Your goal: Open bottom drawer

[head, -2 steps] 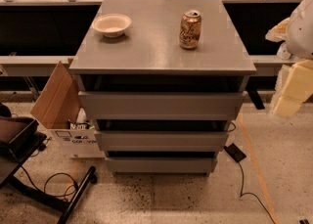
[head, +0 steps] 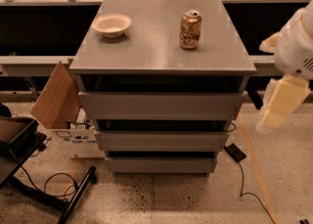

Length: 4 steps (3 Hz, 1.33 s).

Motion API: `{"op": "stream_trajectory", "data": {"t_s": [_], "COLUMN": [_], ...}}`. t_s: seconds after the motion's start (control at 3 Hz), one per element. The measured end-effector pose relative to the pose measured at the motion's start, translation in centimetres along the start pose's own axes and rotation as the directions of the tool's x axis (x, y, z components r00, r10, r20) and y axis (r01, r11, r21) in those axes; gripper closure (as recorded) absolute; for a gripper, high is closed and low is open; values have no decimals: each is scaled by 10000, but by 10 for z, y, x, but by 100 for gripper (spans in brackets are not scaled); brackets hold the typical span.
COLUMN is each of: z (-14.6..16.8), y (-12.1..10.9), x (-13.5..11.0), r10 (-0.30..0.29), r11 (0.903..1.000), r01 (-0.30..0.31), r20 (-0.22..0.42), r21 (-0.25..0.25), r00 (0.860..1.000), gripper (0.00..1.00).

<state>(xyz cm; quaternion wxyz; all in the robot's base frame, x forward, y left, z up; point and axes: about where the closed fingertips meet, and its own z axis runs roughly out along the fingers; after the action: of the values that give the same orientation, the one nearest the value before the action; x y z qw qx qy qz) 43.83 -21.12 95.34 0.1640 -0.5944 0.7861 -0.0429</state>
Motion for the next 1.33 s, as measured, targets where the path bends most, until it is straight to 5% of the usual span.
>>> {"op": "stream_trajectory", "data": {"t_s": [0.67, 1.33], "z": [85, 275], "y": [54, 110], "x": [-2, 13], "r10": [494, 1076], "r11": [9948, 9927], "r01": [-472, -1053], "r20": [-224, -370], "r21": [903, 582], "r00": [9985, 9935], "gripper": [0, 0]}}
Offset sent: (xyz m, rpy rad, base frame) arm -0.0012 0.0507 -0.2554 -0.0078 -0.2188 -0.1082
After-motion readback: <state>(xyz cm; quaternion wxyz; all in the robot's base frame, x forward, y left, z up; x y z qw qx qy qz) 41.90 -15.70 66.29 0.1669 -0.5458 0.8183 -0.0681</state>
